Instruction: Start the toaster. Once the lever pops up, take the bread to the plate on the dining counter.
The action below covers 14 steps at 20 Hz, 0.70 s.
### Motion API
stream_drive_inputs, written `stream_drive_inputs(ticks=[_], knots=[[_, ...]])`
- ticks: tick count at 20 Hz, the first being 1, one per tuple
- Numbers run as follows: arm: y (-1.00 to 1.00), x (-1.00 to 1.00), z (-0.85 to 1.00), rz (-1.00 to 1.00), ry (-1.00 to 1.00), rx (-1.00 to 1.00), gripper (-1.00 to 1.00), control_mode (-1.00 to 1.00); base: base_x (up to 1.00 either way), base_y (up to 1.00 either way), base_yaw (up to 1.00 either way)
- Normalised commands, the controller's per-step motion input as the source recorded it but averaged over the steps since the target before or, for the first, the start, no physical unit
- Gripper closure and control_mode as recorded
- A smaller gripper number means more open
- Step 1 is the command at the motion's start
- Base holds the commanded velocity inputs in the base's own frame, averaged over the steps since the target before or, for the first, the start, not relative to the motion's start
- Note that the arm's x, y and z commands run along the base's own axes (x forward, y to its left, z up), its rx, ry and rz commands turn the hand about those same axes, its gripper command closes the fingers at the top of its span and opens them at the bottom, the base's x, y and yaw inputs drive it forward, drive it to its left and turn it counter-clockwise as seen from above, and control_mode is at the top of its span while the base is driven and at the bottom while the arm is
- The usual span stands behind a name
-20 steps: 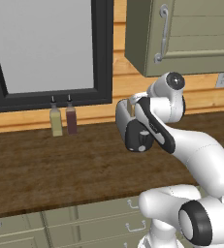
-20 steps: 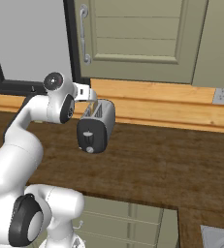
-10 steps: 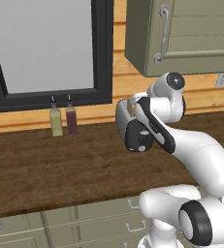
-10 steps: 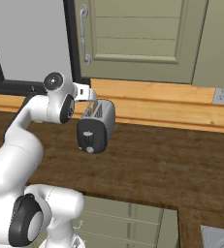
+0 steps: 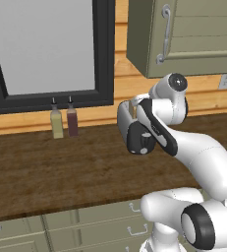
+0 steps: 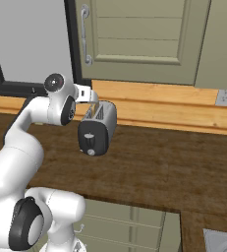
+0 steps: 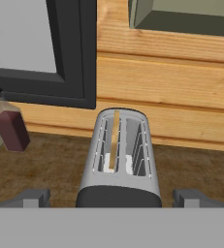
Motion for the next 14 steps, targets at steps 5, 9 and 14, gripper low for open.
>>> stream_drive_inputs(ticks=[5, 9, 14], knots=[[0.00, 0.00, 0.00, 0.00, 0.00, 0.00, -1.00, -1.00, 0.00, 0.00, 0.00], [0.00, 0.06, -0.18, 0.00, 0.00, 0.00, -1.00, -1.00, 0.00, 0.00, 0.00], [0.00, 0.21, -0.26, 0.00, 0.03, -0.02, -1.00, -1.00, 0.00, 0.00, 0.00]])
